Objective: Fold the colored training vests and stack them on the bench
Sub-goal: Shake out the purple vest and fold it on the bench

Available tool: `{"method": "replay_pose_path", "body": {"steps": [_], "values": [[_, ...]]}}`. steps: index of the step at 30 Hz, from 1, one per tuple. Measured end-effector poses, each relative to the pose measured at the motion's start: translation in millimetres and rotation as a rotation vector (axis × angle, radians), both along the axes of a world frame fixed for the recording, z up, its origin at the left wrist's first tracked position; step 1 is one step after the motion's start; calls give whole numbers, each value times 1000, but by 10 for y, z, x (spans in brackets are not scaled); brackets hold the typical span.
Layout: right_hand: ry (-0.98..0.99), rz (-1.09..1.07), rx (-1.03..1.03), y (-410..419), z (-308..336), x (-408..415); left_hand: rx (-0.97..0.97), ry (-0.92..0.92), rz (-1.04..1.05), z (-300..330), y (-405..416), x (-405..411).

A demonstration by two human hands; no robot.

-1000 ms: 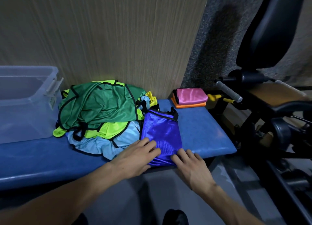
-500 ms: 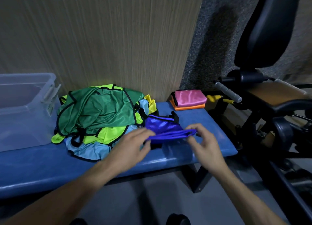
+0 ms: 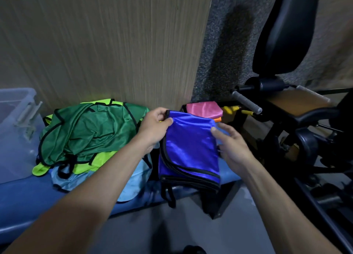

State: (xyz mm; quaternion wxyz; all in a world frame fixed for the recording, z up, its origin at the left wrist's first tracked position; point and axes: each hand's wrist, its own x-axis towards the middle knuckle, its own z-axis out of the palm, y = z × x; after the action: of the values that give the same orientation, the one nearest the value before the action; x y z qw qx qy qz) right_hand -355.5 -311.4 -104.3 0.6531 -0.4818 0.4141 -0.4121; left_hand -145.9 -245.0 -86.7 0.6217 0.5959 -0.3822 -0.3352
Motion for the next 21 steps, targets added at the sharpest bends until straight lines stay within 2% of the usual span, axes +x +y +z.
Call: {"method": "replay_pose_path", "body": {"steps": [1, 3, 5, 8, 10, 14, 15, 17, 19, 20, 21], "values": [[28, 47, 79, -28, -129, -18, 72, 22, 35, -178, -161, 87], [140, 100, 106, -76, -375, -69, 226, 3, 115, -498, -396, 272], [213, 129, 61, -80, -477, -131, 314, -56, 202, -741, -541, 444], [345, 334, -115, -58, -471, -230, 314, -81, 271, -753, -598, 527], [411, 460, -181, -12, -483, -241, 324, -88, 266, -748, -612, 535], [537, 460, -283, 14, -560, -126, 429, -19, 108, -788, -559, 581], [536, 443, -304, 2, -581, -102, 469, -108, 74, -750, -499, 564], [526, 426, -348, -1, -603, -69, 492, -480, 63, -643, -312, 472], [542, 422, -398, 5, -620, -50, 325, -869, 23, -509, -83, 297], [547, 415, -423, 6, -625, -46, 240, -958, -78, -435, 25, 215], [548, 406, -443, 11, -625, -51, 213, -956, -218, -374, 131, 142]]}}
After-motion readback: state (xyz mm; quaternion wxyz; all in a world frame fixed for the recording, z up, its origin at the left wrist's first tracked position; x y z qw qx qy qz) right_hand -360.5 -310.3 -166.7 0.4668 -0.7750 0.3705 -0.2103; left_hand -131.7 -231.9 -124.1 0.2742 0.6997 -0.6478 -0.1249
